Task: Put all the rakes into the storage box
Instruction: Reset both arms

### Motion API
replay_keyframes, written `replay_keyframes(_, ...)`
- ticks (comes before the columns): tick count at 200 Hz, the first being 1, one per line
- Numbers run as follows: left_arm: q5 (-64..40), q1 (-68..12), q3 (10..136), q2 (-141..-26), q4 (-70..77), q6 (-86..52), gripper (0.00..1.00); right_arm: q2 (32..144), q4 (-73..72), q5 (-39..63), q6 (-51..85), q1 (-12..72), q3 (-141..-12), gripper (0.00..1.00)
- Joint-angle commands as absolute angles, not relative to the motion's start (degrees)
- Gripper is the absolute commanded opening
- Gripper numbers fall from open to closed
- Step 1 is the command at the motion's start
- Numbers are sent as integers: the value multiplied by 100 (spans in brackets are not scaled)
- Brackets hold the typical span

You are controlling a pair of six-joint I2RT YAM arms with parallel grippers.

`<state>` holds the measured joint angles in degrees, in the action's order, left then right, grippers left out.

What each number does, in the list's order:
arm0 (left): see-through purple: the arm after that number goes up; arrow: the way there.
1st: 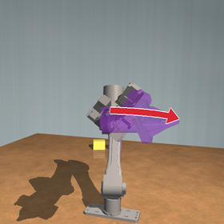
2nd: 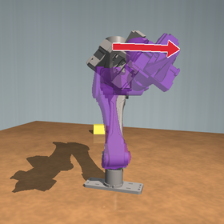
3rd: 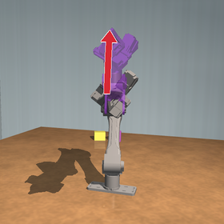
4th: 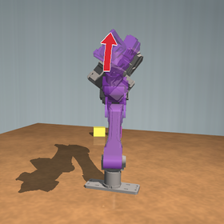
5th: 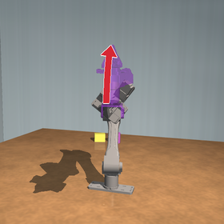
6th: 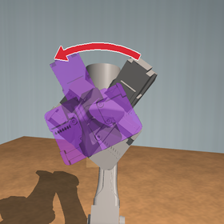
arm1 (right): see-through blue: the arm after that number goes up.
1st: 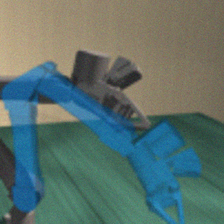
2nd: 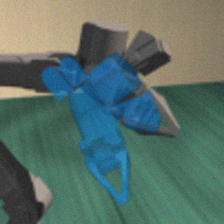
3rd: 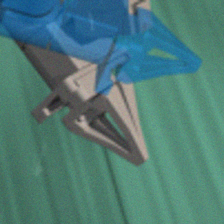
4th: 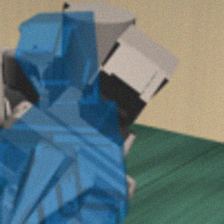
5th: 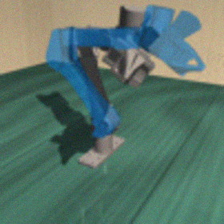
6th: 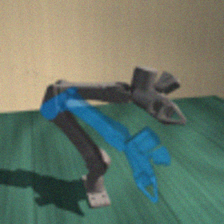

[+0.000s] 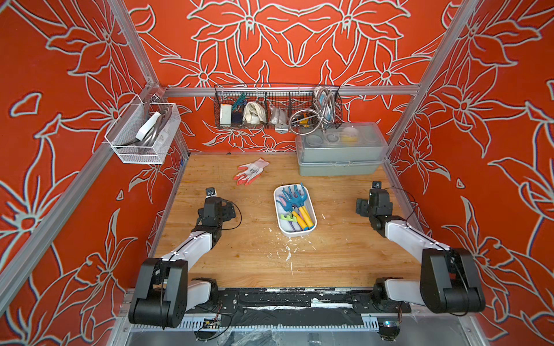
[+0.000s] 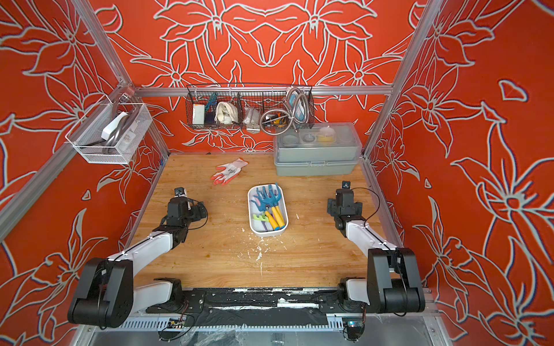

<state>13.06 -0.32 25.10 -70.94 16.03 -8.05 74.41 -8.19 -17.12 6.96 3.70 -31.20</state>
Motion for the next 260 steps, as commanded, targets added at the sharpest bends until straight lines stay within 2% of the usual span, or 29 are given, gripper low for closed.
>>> replay_keyframes(1, 991, 73, 2367, -7220, 2606, -493, 98, 7289, -2195, -1757, 361, 339, -2723, 92)
replay_keyframes(43, 959, 109, 2185, -7614, 3378, -340, 98, 7798, -3455, -1547, 242, 334, -2350, 94)
replay_keyframes(69, 825, 111, 1972, -7836, 3851, -286, 98, 7884, -3631, -1494, 226, 334, -2280, 95)
replay_keyframes(87, 554, 97, 1605, -8139, 4864, -136, 98, 7952, -4456, -1301, 148, 330, -1822, 100)
replay_keyframes(96, 558, 102, 1737, -8035, 4492, -156, 98, 8098, -4742, -1271, 87, 342, -1758, 100)
replay_keyframes(260, 542, 101, 1763, -8071, 4456, -141, 98, 8110, -4663, -1292, 79, 355, -1801, 100)
